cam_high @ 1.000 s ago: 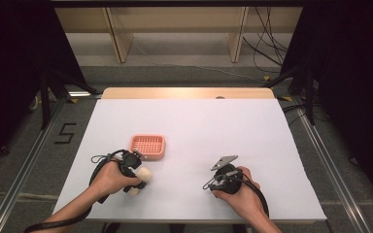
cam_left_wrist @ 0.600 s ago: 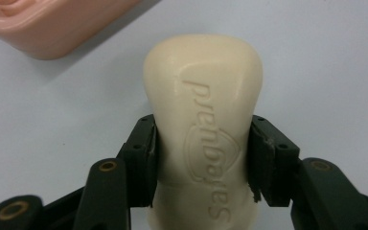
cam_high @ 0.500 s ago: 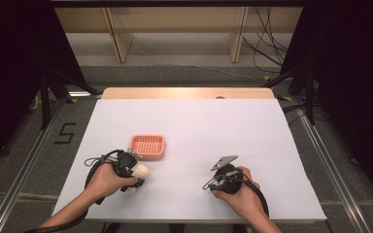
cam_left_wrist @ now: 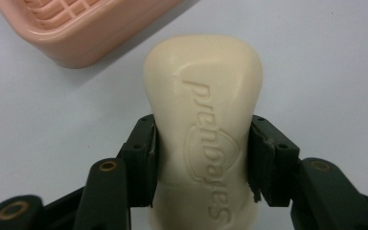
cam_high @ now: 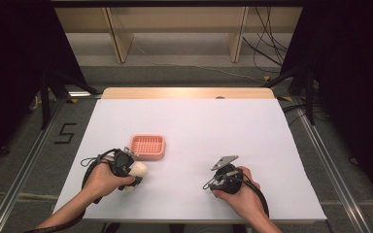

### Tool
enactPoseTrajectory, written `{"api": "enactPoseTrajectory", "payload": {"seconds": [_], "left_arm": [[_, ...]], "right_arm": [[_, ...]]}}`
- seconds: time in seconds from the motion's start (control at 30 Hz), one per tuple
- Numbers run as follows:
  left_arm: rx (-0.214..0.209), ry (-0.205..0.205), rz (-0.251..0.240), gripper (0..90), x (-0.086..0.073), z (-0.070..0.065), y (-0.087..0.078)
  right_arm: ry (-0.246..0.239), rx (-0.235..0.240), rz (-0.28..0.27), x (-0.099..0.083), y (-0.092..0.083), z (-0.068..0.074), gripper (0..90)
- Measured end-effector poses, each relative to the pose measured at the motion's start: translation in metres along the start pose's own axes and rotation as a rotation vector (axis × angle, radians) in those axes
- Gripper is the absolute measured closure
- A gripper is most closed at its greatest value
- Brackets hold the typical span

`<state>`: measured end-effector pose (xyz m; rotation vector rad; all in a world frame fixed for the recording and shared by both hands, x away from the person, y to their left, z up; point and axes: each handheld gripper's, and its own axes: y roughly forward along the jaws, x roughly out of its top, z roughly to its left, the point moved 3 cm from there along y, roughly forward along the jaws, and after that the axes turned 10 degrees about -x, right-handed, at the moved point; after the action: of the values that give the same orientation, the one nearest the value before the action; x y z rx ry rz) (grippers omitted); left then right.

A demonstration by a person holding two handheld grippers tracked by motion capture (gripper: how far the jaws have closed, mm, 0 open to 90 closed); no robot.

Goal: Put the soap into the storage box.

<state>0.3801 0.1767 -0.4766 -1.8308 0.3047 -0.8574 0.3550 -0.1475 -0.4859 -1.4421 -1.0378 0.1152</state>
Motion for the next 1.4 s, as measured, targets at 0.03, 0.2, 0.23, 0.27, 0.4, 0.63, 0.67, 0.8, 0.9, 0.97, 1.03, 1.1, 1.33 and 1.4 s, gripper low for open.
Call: {"api": "enactPoseTrajectory", "payload": {"seconds": [0.03,0.2,0.23,0.27,0.4,0.63,0.67,0.8,0.9,0.97,1.03,1.1,1.33,1.4], "left_arm": [[0.001,-0.003,-0.005,49.4,0.0,0.0,0.0],[0.015,0.028,-0.005,49.4,0.001,0.003,-0.003],[0.018,0.035,-0.004,49.4,0.001,0.004,-0.003],[0.021,0.037,-0.007,49.4,0.002,0.004,-0.003],[0.029,0.057,-0.006,49.5,0.003,0.006,-0.005],[0.048,0.097,0.003,49.4,0.007,0.008,-0.007],[0.054,0.092,-0.004,49.5,0.008,0.008,-0.006],[0.056,0.115,0.009,49.4,0.01,0.011,-0.008],[0.067,0.118,0.003,49.5,0.011,0.011,-0.007],[0.065,0.134,0.013,49.5,0.013,0.012,-0.009],[0.067,0.14,0.011,49.5,0.014,0.012,-0.009],[0.071,0.154,0.018,49.4,0.015,0.013,-0.01],[0.071,0.188,0.051,49.5,0.019,0.016,-0.013],[0.08,0.22,0.053,49.5,0.021,0.018,-0.014]], "right_arm": [[0.0,0.0,0.0,0.0,0.0,0.0,43.2],[0.003,0.001,0.002,0.0,0.0,0.0,43.2],[0.004,0.001,0.002,0.0,0.0,0.0,43.2],[0.003,0.001,0.001,0.0,0.0,0.0,43.2],[0.003,0.001,0.002,0.0,0.0,0.0,43.1],[0.001,-0.001,0.002,0.0,0.0,0.0,43.1],[0.002,-0.001,0.002,0.0,0.0,0.0,43.1],[0.006,0.002,0.004,0.0,0.0,0.001,43.1],[0.004,0.001,0.002,0.0,0.0,0.001,43.1],[0.004,-0.001,0.0,0.0,0.0,0.0,43.1],[0.001,-0.003,-0.005,0.0,0.0,0.0,43.1],[0.01,-0.002,-0.005,0.0,0.0,0.001,43.1],[0.004,-0.007,-0.008,0.0,-0.001,0.0,43.1],[0.013,-0.005,-0.007,0.0,-0.001,0.0,43.1]]}}
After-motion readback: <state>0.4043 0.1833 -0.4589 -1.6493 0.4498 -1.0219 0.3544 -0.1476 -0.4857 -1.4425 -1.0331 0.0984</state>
